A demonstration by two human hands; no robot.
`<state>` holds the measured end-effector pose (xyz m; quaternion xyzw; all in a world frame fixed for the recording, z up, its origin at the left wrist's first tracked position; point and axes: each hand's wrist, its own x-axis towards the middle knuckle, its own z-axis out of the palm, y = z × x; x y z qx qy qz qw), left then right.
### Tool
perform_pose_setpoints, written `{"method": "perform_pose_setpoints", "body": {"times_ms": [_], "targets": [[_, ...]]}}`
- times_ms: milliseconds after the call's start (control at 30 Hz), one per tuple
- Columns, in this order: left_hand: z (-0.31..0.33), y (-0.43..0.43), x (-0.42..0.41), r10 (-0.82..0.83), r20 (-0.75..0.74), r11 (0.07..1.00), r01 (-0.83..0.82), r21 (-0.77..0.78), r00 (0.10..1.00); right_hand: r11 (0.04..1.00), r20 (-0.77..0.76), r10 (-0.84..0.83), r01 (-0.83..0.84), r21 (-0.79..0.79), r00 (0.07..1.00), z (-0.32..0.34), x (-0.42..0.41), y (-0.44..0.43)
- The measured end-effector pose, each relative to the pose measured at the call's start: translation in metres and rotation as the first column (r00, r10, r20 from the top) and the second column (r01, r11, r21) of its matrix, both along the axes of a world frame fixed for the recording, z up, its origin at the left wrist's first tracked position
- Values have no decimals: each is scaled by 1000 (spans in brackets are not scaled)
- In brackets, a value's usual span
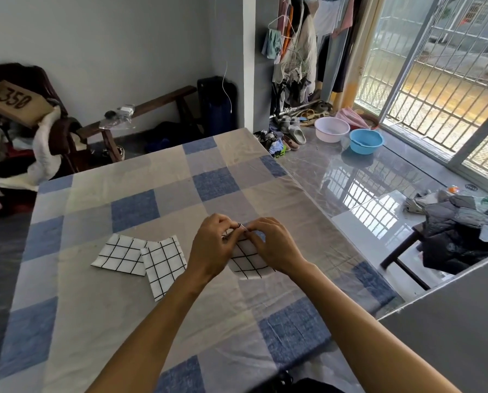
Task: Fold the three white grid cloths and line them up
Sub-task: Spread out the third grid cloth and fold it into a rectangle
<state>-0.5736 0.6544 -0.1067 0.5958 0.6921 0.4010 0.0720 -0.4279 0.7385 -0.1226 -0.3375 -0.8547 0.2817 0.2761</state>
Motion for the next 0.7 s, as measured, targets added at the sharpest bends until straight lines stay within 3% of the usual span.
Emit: {"method": "perform_pose_setpoints", "body": {"times_ms": [100,433,600,700], "targets": [[-1,-2,-5,5,-91,1000,-5,4,996,1000,39,13,-13,-7,999,3,0,0],[11,-4,-2,8,12,1000,-8,5,1000,998,94,19,-14,-57,995,8,8,-4],[17,-2,2,-16,41,999,15,32,999,995,-26,27,-29,-99,999,22,0,-8],[18,-4,-5,10,-17,1000,-9,20,1000,971,-138,-73,38,-237,988,29,-1,-5]]}}
